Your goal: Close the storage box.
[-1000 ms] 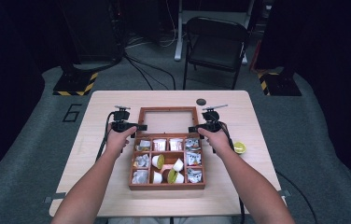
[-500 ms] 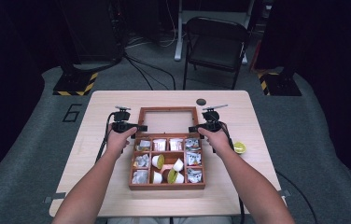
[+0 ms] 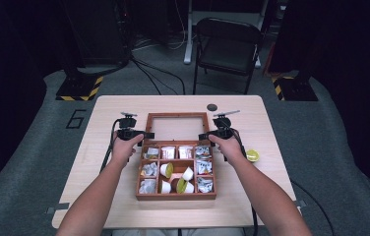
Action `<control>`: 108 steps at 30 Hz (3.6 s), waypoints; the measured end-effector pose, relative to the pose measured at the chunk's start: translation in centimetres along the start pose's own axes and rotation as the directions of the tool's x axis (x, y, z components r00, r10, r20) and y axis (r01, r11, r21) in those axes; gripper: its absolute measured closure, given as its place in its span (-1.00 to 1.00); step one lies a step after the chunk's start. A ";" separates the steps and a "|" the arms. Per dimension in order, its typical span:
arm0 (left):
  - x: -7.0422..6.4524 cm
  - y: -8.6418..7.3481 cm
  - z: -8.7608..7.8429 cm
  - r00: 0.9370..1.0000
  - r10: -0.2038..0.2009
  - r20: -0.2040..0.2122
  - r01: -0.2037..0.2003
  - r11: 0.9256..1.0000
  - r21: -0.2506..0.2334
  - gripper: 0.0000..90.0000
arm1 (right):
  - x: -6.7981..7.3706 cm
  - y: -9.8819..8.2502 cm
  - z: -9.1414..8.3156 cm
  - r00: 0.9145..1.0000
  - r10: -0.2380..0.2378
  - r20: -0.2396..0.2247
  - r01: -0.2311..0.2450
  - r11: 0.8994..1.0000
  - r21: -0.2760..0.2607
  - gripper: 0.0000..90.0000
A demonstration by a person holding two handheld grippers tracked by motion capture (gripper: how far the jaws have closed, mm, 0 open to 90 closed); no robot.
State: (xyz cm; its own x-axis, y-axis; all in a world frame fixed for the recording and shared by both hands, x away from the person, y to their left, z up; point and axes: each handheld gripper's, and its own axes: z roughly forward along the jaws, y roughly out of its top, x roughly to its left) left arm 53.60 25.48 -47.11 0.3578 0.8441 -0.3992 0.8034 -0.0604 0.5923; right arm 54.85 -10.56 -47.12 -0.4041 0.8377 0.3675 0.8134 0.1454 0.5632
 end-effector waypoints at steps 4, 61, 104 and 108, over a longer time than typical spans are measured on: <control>0.3 -0.4 0.3 0.999 -0.039 0.018 0.039 0.999 -0.016 -0.19 | -0.1 0.0 0.2 1.000 0.007 0.001 -0.007 1.000 0.005 -0.25; 0.7 -0.8 1.4 0.998 -0.050 0.033 0.048 0.998 0.040 -0.35 | -1.2 0.1 2.0 0.991 0.107 -0.077 -0.105 0.994 0.033 -0.40; 0.4 -0.5 0.8 0.999 -0.020 0.039 0.021 1.000 -0.007 -0.29 | -0.9 0.6 0.9 0.993 0.073 -0.094 -0.074 0.997 -0.012 -0.36; 0.3 -0.4 0.6 0.999 -0.020 0.046 0.021 1.000 -0.021 -0.28 | -0.7 0.7 0.6 0.994 0.063 -0.094 -0.065 0.998 -0.025 -0.35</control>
State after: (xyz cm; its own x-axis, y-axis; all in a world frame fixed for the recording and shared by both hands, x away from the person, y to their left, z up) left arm 53.65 25.48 -47.88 0.3627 0.8201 -0.4427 0.8005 -0.0309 0.5986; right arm 55.97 -10.77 -47.41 -0.3896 0.7922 0.4698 0.8274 0.0771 0.5563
